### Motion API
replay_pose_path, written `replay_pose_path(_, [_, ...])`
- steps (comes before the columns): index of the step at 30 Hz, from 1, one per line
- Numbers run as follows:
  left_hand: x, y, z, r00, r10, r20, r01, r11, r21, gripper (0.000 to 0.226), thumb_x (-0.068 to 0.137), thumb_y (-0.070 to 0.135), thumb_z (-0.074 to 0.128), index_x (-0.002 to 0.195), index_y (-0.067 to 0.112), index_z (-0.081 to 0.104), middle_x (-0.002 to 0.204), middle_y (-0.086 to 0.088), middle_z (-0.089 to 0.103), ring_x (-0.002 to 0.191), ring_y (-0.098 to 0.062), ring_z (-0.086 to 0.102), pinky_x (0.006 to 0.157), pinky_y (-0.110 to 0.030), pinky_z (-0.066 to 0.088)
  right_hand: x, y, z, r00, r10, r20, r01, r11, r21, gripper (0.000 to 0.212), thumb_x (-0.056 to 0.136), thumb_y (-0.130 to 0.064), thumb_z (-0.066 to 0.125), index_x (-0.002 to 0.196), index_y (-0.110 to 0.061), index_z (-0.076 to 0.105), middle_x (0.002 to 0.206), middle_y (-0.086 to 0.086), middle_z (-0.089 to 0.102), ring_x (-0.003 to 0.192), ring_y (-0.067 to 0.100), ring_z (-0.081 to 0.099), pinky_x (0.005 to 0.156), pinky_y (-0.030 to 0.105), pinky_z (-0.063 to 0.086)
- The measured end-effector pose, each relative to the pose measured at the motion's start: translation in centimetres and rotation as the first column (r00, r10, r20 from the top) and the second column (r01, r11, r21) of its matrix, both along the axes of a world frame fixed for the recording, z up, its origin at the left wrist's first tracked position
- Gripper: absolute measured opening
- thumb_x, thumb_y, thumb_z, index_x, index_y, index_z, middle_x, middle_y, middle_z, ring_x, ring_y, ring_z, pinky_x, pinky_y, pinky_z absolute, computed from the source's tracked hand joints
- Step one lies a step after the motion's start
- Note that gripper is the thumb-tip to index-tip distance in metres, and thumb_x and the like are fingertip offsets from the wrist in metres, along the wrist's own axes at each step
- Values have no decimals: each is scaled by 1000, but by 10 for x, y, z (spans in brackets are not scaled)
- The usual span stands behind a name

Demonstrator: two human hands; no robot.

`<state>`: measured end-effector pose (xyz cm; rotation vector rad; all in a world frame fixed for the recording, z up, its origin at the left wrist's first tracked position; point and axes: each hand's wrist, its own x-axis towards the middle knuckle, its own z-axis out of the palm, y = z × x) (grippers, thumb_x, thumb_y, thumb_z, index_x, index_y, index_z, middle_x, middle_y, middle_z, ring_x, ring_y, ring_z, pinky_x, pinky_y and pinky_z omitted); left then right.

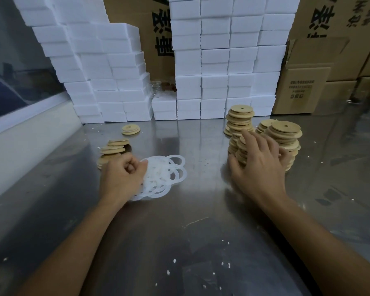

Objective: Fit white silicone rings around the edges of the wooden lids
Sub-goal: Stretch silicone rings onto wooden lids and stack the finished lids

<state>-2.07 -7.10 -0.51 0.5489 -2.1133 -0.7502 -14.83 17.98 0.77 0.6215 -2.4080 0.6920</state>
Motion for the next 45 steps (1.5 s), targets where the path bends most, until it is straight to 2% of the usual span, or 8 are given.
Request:
replay_pose_path(6, [0, 11, -4, 956, -219, 193, 248, 958, -142, 28, 72, 48, 77, 66, 28, 58, 56, 5, 52, 54, -14, 49, 52, -33, 43, -4, 3, 2, 1000, -17, -24, 17, 1000, 6, 38, 87, -18, 65, 124, -13, 61, 133, 6, 57, 123, 32, 42, 99, 47, 28])
replay_pose_path(10, [-1, 13, -4, 930, -205, 304, 278, 935, -219, 28, 67, 58, 77, 74, 34, 64, 62, 11, 53, 63, -10, 52, 55, -25, 38, -5, 5, 0, 998, 42, -48, -44, 997, -58, 36, 83, -10, 69, 118, -7, 67, 124, 11, 61, 115, 37, 46, 92, 49, 36])
replay_pose_path(16, [-3, 13, -5, 927, -204, 315, 282, 933, -225, 21, 73, 47, 79, 73, 29, 69, 61, 10, 55, 66, -9, 53, 61, -31, 44, -4, 1, -2, 960, 168, -222, -210, 961, -178, 35, 82, 4, 68, 116, -2, 69, 113, 16, 66, 103, 40, 54, 85, 51, 45])
replay_pose_path(20, [-4, 13, -5, 930, -197, 311, 257, 952, -166, 21, 73, 47, 79, 82, 36, 64, 61, 9, 56, 67, -7, 55, 59, -22, 38, 2, -3, -1, 908, 315, -277, -374, 907, -195, 29, 91, -5, 66, 120, -2, 67, 114, 13, 65, 102, 31, 58, 84, 47, 49])
replay_pose_path(28, [-3, 15, -1, 925, -156, 347, 240, 947, -212, 15, 79, 35, 77, 72, 24, 72, 68, 9, 58, 67, -11, 54, 59, -20, 37, 15, -9, 2, 876, 423, -233, -479, 815, -325, 25, 93, -7, 64, 117, -3, 66, 111, 9, 64, 90, 5, 54, 78, 3, 38])
replay_pose_path(36, [-4, 15, 1, 915, -175, 364, 277, 927, -251, 16, 93, 19, 61, 77, 19, 64, 84, 9, 53, 79, -13, 51, 72, -28, 37, 18, -12, -3, 898, 425, -112, -433, 810, -395, 31, 77, -20, 83, 100, -4, 70, 115, 2, 61, 106, 8, 56, 89, 5, 40])
replay_pose_path(40, [-5, 18, 2, 920, -156, 360, 260, 930, -260, 18, 98, 15, 50, 80, 20, 51, 86, 7, 46, 78, -14, 48, 71, -28, 36, 21, -15, -5, 900, 401, -168, -435, 819, -375, 13, 78, 6, 74, 86, -3, 71, 97, -27, 53, 117, 13, 53, 92, -3, 30])
replay_pose_path(45, [-6, 24, 7, 962, -171, 212, 213, 958, -192, 16, 98, 10, 47, 84, 14, 54, 81, 7, 54, 77, -8, 51, 64, -16, 39, 14, -14, -8, 893, 442, -81, -441, 828, -345, 21, 78, 11, 71, 90, -6, 74, 90, -1, 68, 88, 5, 58, 78, 13, 49])
